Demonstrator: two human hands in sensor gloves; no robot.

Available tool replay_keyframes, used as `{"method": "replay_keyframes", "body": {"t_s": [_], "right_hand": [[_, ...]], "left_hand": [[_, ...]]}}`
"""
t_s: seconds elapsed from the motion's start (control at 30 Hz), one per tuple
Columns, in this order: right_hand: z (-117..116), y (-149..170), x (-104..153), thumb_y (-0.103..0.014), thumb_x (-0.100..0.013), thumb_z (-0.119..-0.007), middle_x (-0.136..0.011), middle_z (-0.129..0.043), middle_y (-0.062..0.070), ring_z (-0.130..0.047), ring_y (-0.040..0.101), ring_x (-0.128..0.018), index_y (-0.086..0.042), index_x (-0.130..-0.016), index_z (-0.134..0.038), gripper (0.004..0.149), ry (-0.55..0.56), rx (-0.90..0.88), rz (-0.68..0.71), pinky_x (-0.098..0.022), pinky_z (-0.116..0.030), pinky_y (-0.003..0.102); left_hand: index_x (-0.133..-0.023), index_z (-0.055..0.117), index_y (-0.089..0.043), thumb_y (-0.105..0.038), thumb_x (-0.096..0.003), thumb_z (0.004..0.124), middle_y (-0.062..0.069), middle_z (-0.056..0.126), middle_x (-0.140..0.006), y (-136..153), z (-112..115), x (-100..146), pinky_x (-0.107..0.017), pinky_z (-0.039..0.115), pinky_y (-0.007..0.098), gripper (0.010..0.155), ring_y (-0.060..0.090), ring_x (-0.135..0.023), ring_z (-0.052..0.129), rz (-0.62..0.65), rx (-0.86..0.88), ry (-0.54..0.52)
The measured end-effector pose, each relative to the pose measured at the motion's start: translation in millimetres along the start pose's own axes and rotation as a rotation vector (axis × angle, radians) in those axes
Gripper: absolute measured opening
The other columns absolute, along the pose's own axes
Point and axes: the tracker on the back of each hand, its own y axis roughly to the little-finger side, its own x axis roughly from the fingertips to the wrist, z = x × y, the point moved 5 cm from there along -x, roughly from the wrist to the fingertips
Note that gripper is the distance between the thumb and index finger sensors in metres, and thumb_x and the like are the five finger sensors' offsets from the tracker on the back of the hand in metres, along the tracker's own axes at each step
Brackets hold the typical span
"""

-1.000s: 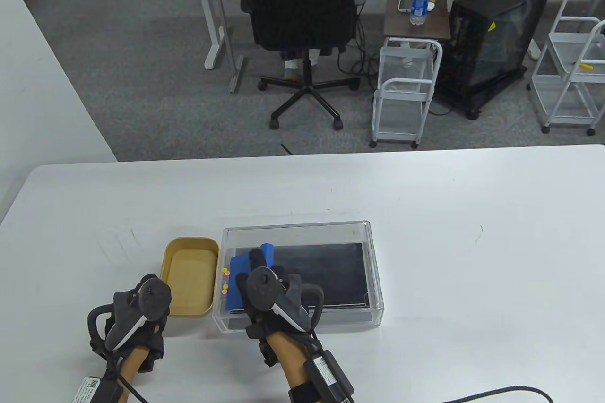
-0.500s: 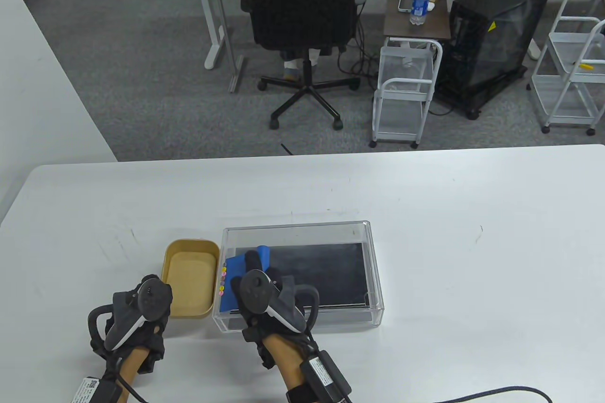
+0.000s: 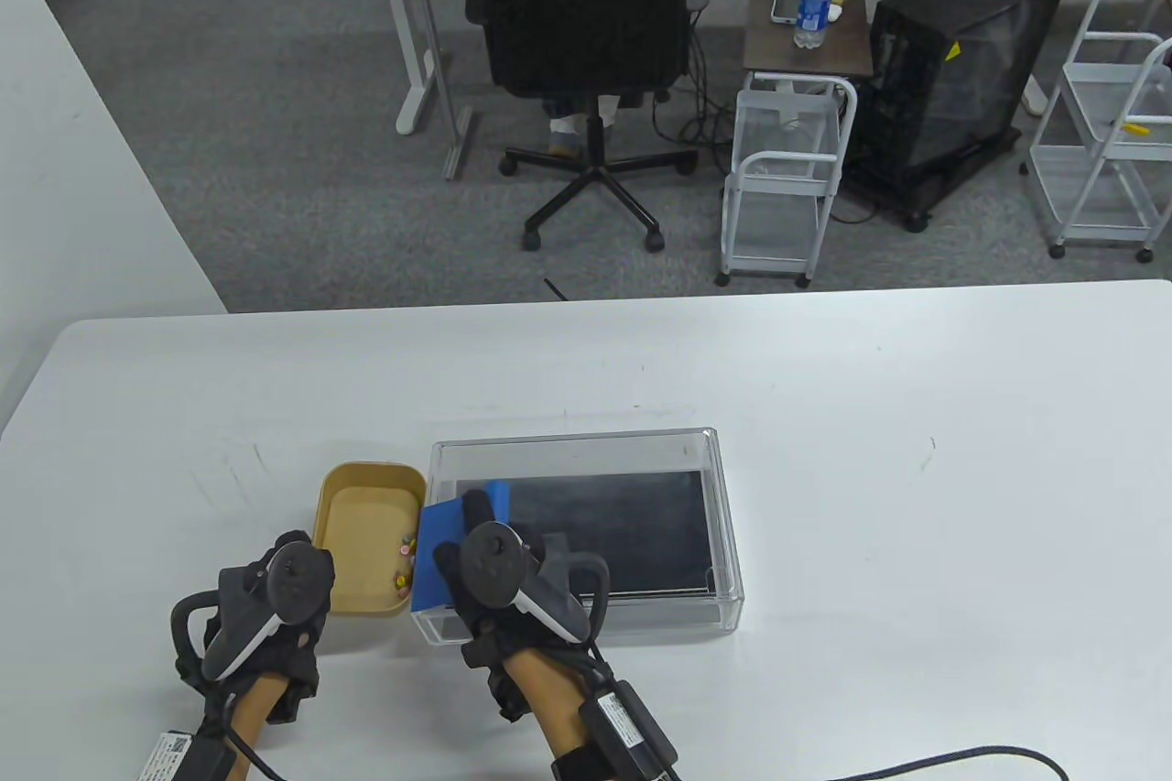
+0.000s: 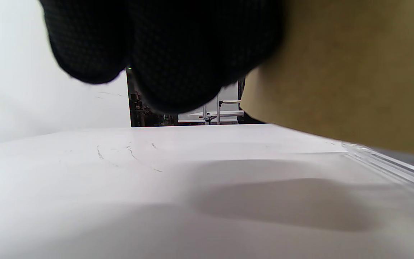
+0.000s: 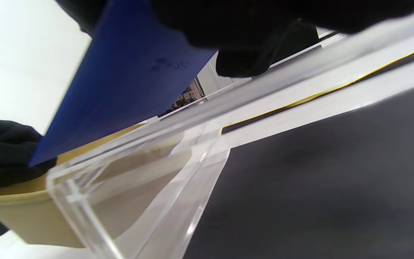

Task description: Scrape buttons from drawer organizer into bento box

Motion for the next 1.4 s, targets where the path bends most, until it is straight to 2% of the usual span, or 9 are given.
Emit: {"method": "replay_keyframes", "body": {"t_s": [0.2,0.37,0.53,0.67,0.8,1.13,1.33,1.4], "right_hand": [[2.0,2.9,-0.1,-0.054,-0.058,-0.065,-0.08,-0.084,0.027,-0.091,0.007,-0.018,-0.015,-0.11,-0.049,0.067,0.002,-0.024,-0.012,-0.016,-0.087,0.03],[4.6,5.1,-0.4,-0.054,-0.058,-0.066,-0.081,-0.084,0.027,-0.091,0.007,-0.019,-0.015,-0.11,-0.048,0.068,0.012,-0.029,-0.016,-0.017,-0.088,0.03],[8.6,4.7,-0.5,-0.043,-0.059,-0.068,-0.084,-0.08,0.026,-0.091,0.009,-0.021,-0.02,-0.11,-0.044,0.061,0.047,-0.014,-0.018,-0.02,-0.088,0.032],[13.1,4.7,0.1,-0.036,-0.059,-0.069,-0.087,-0.078,0.025,-0.092,0.011,-0.024,-0.024,-0.109,-0.044,0.057,0.077,-0.01,-0.018,-0.023,-0.088,0.035],[13.4,3.6,-0.8,-0.032,-0.059,-0.068,-0.089,-0.074,0.027,-0.092,0.014,-0.027,-0.027,-0.105,-0.055,0.048,0.077,0.0,-0.004,-0.026,-0.087,0.038],[13.4,4.8,-0.7,-0.037,-0.058,-0.07,-0.09,-0.073,0.026,-0.092,0.012,-0.029,-0.025,-0.107,-0.052,0.053,0.068,-0.029,0.004,-0.029,-0.087,0.037],[19.7,6.3,0.2,-0.039,-0.058,-0.071,-0.091,-0.073,0.025,-0.093,0.013,-0.035,-0.026,-0.107,-0.051,0.054,0.083,-0.019,0.008,-0.033,-0.088,0.039],[26.0,7.9,0.9,-0.038,-0.058,-0.072,-0.091,-0.072,0.025,-0.093,0.017,-0.043,-0.027,-0.107,-0.051,0.054,0.097,-0.025,0.009,-0.039,-0.087,0.043]], "left_hand": [[-0.094,0.072,-0.012,-0.044,-0.059,0.062,-0.006,0.093,-0.058,6.1,-1.2,-0.6,-0.051,0.085,0.048,0.049,0.015,-0.048,0.104,-0.038,0.017,0.0],[-0.094,0.072,-0.011,-0.043,-0.0591,0.062,-0.005,0.093,-0.059,24.2,0.9,-4.9,-0.052,0.085,0.048,0.048,0.015,-0.048,0.104,-0.096,0.053,0.016],[-0.095,0.071,-0.011,-0.042,-0.0592,0.062,-0.005,0.094,-0.061,37.4,8.9,-10.1,-0.052,0.085,0.049,0.049,0.016,-0.05,0.104,-0.143,0.055,0.047],[-0.097,0.068,-0.009,-0.041,-0.0597,0.061,-0.003,0.093,-0.064,43.5,22.4,-14.5,-0.053,0.084,0.05,0.05,0.018,-0.053,0.104,-0.176,0.046,0.127],[-0.099,0.067,-0.008,-0.04,-0.0598,0.061,-0.002,0.093,-0.067,47.9,32.3,-17.5,-0.053,0.084,0.05,0.05,0.019,-0.055,0.104,-0.196,0.047,0.17],[-0.102,0.065,-0.006,-0.042,-0.0605,0.059,0.002,0.093,-0.074,50.6,47.0,-19.9,-0.056,0.082,0.053,0.054,0.024,-0.06,0.103,-0.213,0.024,0.265],[-0.105,0.064,-0.008,-0.049,-0.0606,0.055,0.007,0.091,-0.081,45.2,35.9,-17.3,-0.058,0.079,0.056,0.061,0.03,-0.067,0.101,-0.18,0.017,0.228],[-0.106,0.063,-0.01,-0.05,-0.0606,0.055,0.009,0.09,-0.085,41.2,27.4,-15.0,-0.059,0.078,0.058,0.062,0.033,-0.071,0.1,-0.16,0.024,0.189]]}}
